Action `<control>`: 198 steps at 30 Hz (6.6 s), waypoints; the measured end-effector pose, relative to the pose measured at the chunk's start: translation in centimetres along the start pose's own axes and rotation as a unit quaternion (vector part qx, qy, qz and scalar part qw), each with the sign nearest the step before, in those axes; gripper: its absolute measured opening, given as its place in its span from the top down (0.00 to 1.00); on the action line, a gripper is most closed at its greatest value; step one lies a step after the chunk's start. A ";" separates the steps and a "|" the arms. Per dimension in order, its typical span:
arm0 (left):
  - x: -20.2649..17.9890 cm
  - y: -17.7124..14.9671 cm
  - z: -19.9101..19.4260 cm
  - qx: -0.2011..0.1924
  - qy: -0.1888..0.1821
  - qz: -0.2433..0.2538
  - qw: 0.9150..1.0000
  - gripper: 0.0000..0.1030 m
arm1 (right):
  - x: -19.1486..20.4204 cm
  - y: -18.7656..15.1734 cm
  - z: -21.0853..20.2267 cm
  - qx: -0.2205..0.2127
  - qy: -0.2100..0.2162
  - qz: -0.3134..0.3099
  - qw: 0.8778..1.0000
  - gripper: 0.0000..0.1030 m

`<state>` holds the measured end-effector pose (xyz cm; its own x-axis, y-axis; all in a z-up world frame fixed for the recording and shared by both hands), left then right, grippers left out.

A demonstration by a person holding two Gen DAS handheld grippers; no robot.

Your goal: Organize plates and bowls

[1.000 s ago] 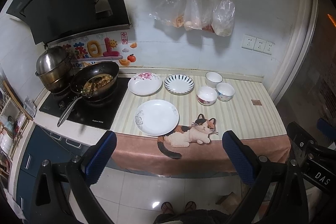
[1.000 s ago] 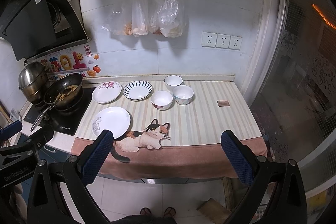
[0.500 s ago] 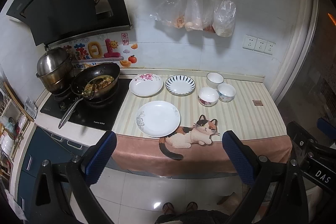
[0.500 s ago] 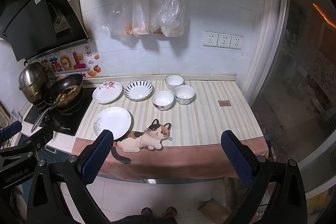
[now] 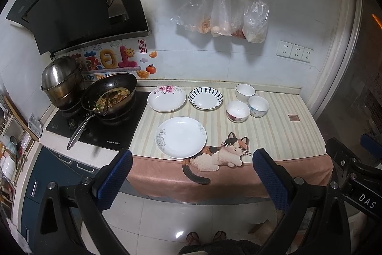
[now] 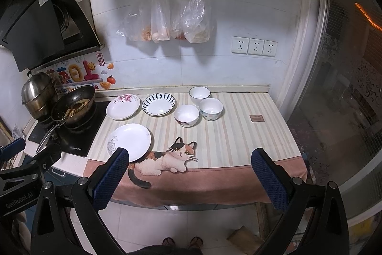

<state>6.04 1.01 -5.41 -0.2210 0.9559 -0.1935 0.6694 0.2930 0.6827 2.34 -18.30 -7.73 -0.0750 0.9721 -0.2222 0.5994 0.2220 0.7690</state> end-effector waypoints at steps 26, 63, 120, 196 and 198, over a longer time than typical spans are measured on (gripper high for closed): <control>0.7 1.2 0.8 0.005 -0.002 -0.002 1.000 0.00 | 1.3 0.9 1.0 0.003 0.000 0.001 1.000 0.00; 15.1 -3.5 48.1 0.284 0.090 -0.060 0.953 0.37 | 20.6 -5.2 56.0 0.287 0.295 -0.031 0.911 0.40; -2.5 -9.5 46.2 0.320 0.000 0.051 0.946 0.58 | 2.6 -13.6 49.6 0.321 0.231 0.073 0.916 0.67; 16.2 8.0 52.3 0.219 0.073 -0.171 0.958 0.61 | 26.8 17.8 73.8 0.190 0.311 -0.123 0.923 0.77; 16.2 8.3 51.3 0.213 0.069 -0.171 0.960 0.61 | 25.9 17.9 72.6 0.184 0.313 -0.118 0.924 0.77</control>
<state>44.40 20.07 -39.07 -0.5515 0.7993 -0.2389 0.7639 0.5989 0.2405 68.98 5.39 -43.27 -0.6152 0.7789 0.1220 0.7300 0.5043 0.4612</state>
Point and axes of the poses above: each gripper's, at about its wrist camera, not at the fingertips, and z roughly the way its jaws point, x to its left, y to its top, the point moved 8 cm from there along z, roughly the way its jaws point, and after that the axes turned 15 degrees about -z, right-handed, at the moved point
